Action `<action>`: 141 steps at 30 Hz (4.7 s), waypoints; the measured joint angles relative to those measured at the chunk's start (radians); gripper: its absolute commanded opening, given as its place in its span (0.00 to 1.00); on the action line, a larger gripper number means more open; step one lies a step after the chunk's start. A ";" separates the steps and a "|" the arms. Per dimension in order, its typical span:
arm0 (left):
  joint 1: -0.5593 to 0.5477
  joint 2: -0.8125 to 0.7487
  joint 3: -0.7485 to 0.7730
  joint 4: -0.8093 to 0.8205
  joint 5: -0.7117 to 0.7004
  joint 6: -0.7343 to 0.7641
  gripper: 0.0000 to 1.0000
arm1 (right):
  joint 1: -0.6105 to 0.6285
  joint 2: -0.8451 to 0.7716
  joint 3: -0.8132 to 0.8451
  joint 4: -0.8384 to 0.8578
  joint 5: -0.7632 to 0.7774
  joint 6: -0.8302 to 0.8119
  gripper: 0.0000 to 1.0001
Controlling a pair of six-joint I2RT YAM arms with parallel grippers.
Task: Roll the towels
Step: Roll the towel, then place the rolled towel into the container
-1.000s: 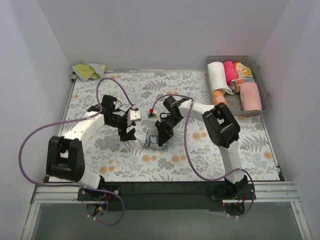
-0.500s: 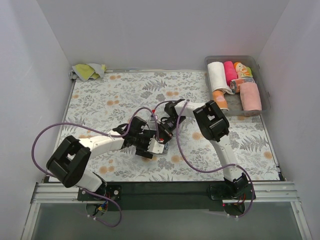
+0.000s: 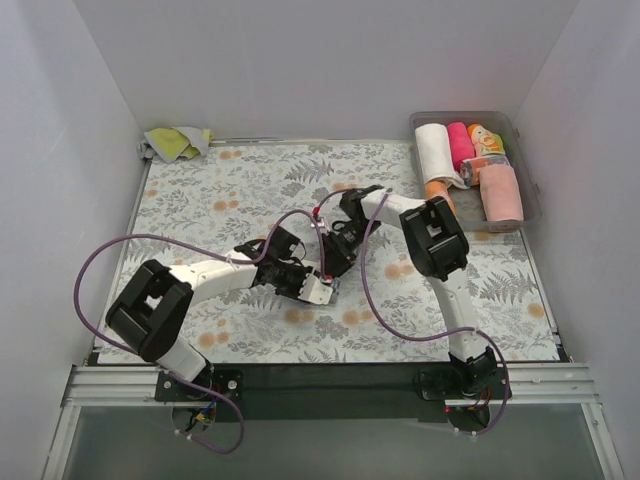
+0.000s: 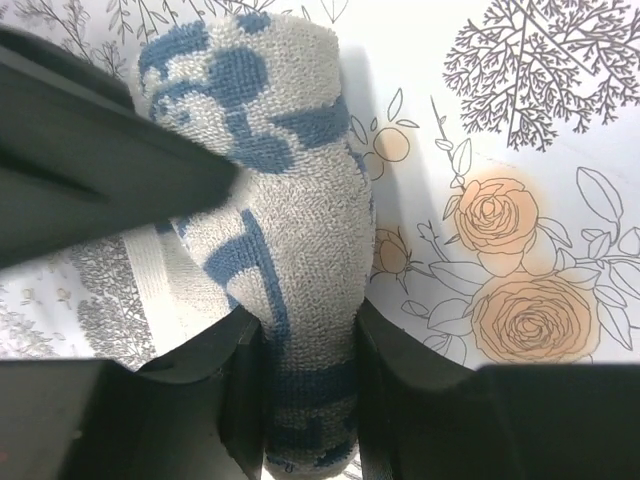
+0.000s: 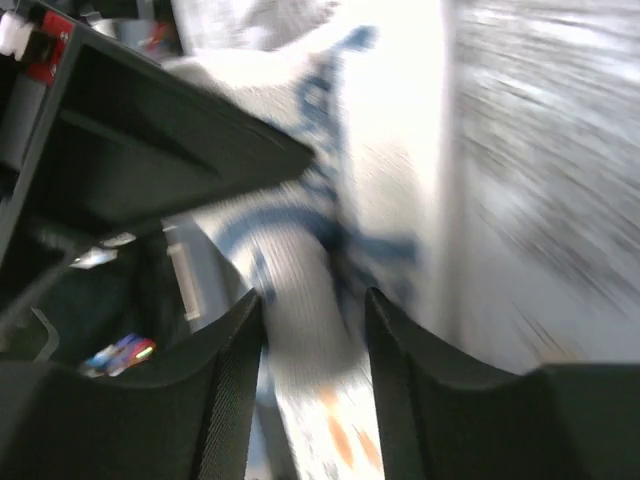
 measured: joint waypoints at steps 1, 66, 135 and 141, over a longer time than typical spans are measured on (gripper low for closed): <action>0.004 0.016 0.024 -0.030 0.011 -0.003 0.09 | -0.024 -0.021 0.004 0.003 0.032 0.001 0.43; 0.229 -0.290 -0.025 -0.105 0.212 -0.213 0.82 | 0.057 -0.283 -0.245 0.442 0.182 -0.080 0.01; 0.232 0.626 0.603 -0.842 0.555 -0.264 0.15 | 0.434 -0.760 -0.721 0.767 0.924 -0.144 0.54; 0.246 0.658 0.622 -0.889 0.569 -0.255 0.15 | 0.436 -0.748 -0.721 0.777 0.906 -0.137 0.60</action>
